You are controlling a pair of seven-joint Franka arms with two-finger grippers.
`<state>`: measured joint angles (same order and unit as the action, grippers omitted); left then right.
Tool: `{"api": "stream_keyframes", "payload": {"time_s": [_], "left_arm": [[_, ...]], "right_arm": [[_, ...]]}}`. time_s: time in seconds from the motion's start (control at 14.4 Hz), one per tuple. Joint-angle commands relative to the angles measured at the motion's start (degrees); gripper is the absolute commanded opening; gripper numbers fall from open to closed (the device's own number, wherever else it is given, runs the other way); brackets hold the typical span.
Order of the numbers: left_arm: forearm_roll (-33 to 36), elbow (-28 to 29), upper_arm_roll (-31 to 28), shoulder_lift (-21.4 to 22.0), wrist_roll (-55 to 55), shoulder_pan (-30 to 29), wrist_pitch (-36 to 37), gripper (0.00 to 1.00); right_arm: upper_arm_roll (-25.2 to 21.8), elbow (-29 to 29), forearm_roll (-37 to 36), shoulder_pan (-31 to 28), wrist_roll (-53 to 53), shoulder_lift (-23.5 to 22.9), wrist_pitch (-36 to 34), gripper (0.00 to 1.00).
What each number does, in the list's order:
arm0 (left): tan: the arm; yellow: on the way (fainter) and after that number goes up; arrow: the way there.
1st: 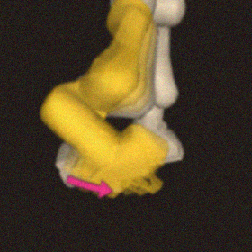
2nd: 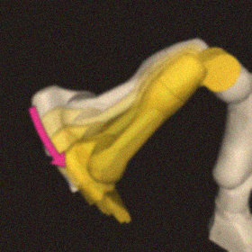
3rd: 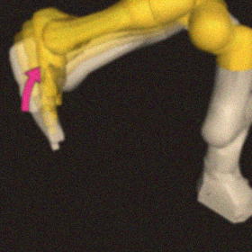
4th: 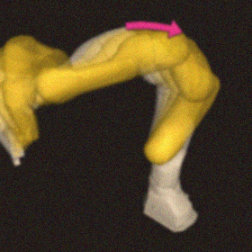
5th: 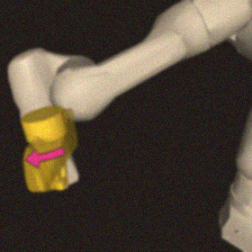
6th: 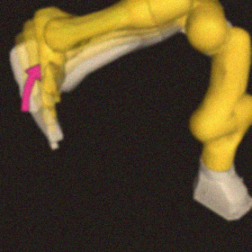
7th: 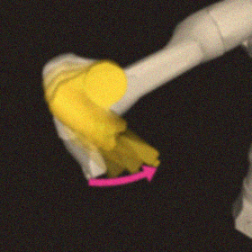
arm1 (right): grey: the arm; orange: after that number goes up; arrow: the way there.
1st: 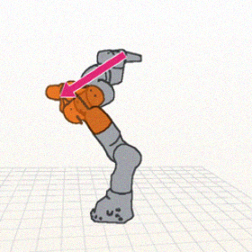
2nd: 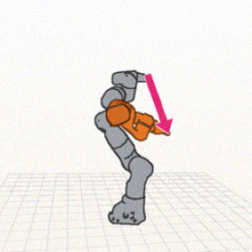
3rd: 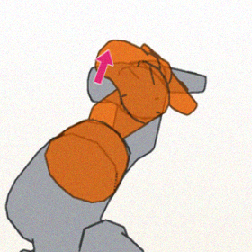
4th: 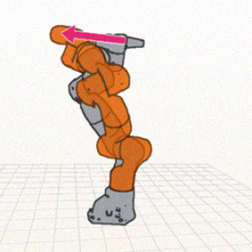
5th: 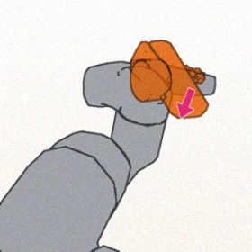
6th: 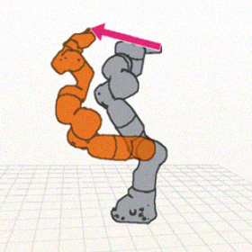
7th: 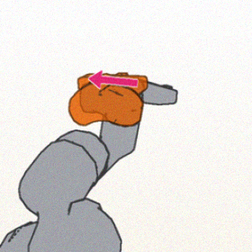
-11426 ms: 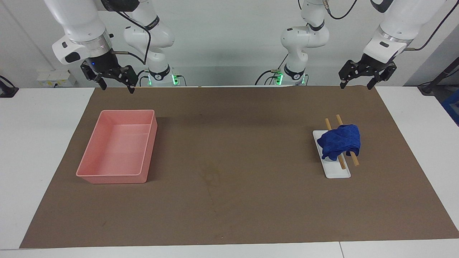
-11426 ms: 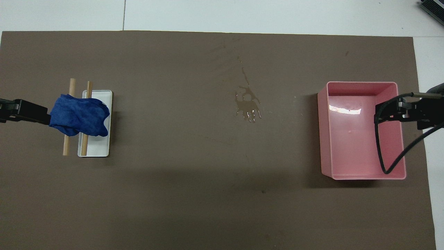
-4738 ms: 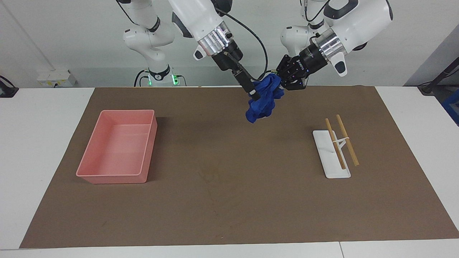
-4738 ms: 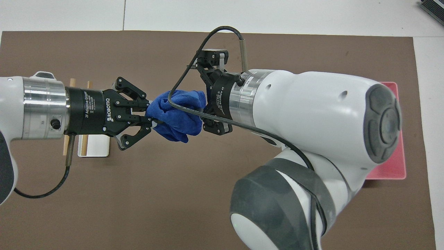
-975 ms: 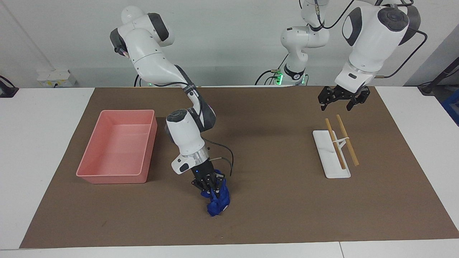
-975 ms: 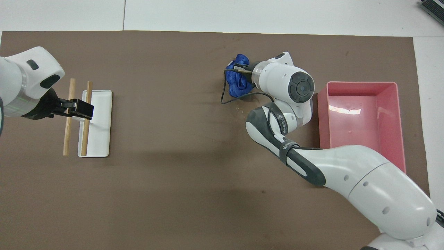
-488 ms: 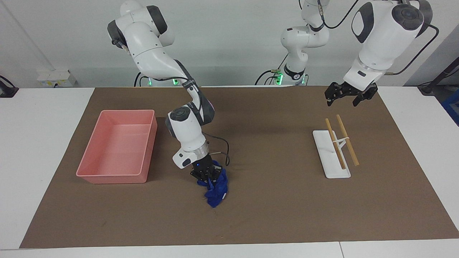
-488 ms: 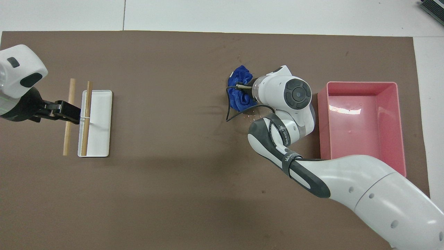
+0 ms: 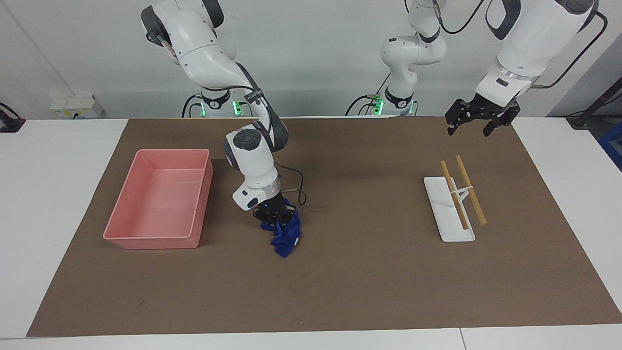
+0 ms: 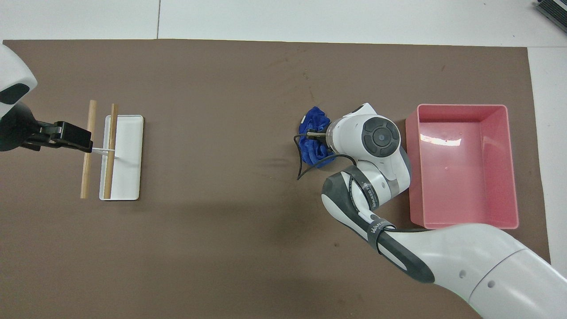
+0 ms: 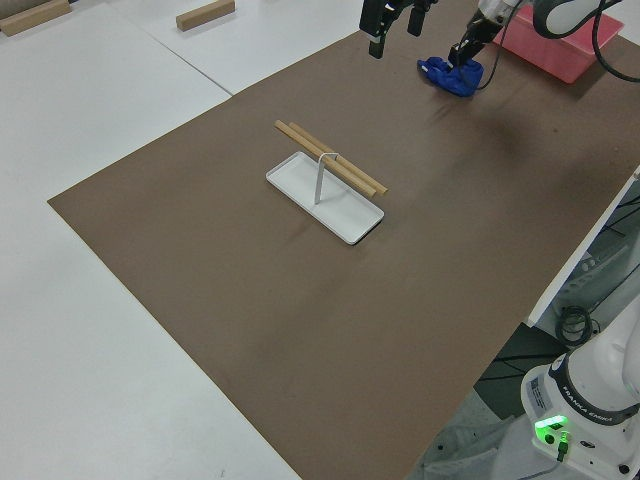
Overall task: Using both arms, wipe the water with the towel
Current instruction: 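Wipe the water spill with the towel using the right gripper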
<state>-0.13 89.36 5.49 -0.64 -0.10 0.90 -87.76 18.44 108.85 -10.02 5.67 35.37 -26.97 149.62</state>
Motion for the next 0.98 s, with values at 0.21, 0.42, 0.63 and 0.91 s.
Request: {"api": "stream_keyframes", "payload": {"time_s": [0.21,0.42,0.63,0.91], "left_arm": [[1.88,1.34,-0.04,0.64,0.72,-0.11,-0.93,1.00],[1.80,1.34,-0.04,0.73,0.72,-0.11,-0.75,1.00],[1.89,1.34,0.04,0.73,0.72,-0.11,-0.75,1.00],[1.89,1.34,0.04,0.64,0.72,-0.11,-0.75,1.00]], "right_arm": [[0.55,12.87,-1.05,-4.43,-0.74,4.02,-4.77,0.00],[0.55,14.02,-1.05,-5.66,-0.30,5.87,-6.69,0.00],[0.55,14.02,-1.05,-6.19,-0.03,9.46,-11.96,0.00],[0.81,13.15,0.35,-6.63,-0.03,16.58,-21.27,0.00]]}}
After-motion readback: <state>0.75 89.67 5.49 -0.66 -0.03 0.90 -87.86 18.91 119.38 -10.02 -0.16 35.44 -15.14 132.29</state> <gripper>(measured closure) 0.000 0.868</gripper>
